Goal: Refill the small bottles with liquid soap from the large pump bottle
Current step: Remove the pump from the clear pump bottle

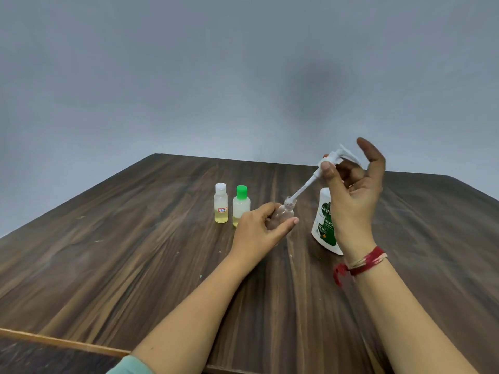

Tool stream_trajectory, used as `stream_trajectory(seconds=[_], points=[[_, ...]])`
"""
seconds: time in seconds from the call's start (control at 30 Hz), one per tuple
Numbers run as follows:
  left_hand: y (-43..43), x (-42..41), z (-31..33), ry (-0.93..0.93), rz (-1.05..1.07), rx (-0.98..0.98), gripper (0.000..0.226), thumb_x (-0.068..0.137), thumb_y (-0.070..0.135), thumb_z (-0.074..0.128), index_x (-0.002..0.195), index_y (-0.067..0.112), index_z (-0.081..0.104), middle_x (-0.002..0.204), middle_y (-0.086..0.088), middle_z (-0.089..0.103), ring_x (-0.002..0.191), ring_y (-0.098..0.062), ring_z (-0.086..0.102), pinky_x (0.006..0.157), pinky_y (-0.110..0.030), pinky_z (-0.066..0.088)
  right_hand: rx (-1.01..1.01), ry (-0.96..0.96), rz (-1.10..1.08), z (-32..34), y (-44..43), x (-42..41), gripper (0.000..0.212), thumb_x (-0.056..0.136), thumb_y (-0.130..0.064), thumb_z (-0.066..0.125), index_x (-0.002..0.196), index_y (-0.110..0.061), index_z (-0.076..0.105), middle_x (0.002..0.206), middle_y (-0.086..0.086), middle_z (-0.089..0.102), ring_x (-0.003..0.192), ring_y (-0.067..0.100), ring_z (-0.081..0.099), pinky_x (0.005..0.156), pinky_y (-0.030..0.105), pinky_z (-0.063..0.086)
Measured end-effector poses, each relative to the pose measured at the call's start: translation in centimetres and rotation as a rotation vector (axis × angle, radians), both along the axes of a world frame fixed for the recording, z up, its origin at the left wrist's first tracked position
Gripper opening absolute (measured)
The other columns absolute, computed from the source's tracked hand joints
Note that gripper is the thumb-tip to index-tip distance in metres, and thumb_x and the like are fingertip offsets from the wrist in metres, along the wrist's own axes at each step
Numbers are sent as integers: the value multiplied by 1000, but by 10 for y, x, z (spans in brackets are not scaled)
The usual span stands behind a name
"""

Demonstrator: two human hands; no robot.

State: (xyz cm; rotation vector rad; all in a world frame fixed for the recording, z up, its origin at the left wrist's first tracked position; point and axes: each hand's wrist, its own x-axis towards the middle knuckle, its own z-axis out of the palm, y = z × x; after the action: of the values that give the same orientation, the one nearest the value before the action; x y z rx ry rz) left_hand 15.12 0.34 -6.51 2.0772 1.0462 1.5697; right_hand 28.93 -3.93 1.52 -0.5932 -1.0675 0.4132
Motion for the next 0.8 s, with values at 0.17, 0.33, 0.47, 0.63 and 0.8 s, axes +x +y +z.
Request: stream_trajectory(seconds=[0.17,0.33,0.47,0.63,0.8], points=[[0,-1,3,-16,28,52,41,76,56,64,84,16,66,64,3,61,60,-16,54,52,-27,40,-9,113,-36,1,1,5,49,88,-2,68,125,-21,44,93,7,71,96,24,66,99,53,49],[-1,-2,4,-33,42,53,46,75,58,64,89,14,68,68,0,66,62,-17,59,55,-37,49,-29,140,-28,1,1,7,47,88,-1,67,124,-21,44,91,2,71,94,22,67,99,52,49],[-1,-2,4,-26,45,56,47,76,58,63,90,14,68,71,1,67,64,-16,60,57,-40,50,-40,114,-15,1,0,6,47,88,0,67,123,-22,44,85,-1,72,92,21,68,98,48,51],[-1,-3,5,-30,49,65,43,76,55,66,91,15,68,73,2,67,65,-14,60,56,-33,50,-52,93,-34,1,0,5,49,86,-2,69,125,-19,44,99,14,66,98,30,67,96,50,52],[-1,-5,7,-57,63,57,36,78,48,71,90,14,69,72,10,64,68,-9,58,57,-13,41,-62,124,5,-2,2,9,46,86,-2,69,123,-20,47,97,9,67,98,30,68,95,45,53]])
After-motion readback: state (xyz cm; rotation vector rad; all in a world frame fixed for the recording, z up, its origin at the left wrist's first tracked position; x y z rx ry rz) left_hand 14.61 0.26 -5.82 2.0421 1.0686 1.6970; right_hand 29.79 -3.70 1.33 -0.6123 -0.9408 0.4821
